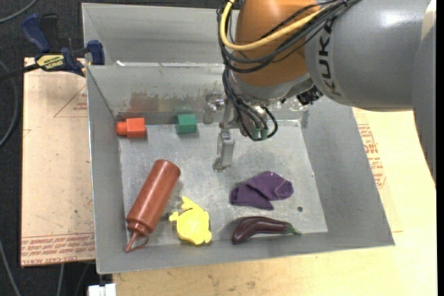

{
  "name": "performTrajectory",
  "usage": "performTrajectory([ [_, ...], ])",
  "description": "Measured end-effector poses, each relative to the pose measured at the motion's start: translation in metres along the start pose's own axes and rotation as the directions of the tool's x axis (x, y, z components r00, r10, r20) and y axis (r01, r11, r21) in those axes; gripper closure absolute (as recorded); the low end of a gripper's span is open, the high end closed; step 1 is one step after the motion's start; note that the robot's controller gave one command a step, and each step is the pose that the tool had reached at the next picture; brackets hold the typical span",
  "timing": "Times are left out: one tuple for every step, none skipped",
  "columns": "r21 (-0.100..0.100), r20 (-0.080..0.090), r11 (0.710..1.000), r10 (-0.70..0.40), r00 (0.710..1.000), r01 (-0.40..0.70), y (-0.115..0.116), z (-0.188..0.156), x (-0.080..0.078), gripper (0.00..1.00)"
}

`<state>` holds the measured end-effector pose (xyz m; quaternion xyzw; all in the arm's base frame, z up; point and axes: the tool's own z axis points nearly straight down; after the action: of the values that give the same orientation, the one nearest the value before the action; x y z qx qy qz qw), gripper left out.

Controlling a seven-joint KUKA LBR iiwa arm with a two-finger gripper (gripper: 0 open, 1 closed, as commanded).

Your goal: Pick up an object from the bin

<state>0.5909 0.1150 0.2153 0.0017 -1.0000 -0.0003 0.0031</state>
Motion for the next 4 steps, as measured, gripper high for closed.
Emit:
performTrajectory([
  [-0.001, 0.007, 1.000, 0.002, 1.000, -0.002, -0.001, -0.005, -0.001, 0.00],
  [0.000, 0.008, 0.996, -0.089, 0.996, 0.089, 0.006, 0.048, 0.022, 0.00],
  [0.001, 0.007, 0.974, -0.228, 0.974, 0.228, 0.041, 0.059, 0.084, 0.00],
  [-0.001, 0.005, 0.962, -0.272, 0.962, 0.272, 0.050, 0.063, 0.113, 0.00],
])
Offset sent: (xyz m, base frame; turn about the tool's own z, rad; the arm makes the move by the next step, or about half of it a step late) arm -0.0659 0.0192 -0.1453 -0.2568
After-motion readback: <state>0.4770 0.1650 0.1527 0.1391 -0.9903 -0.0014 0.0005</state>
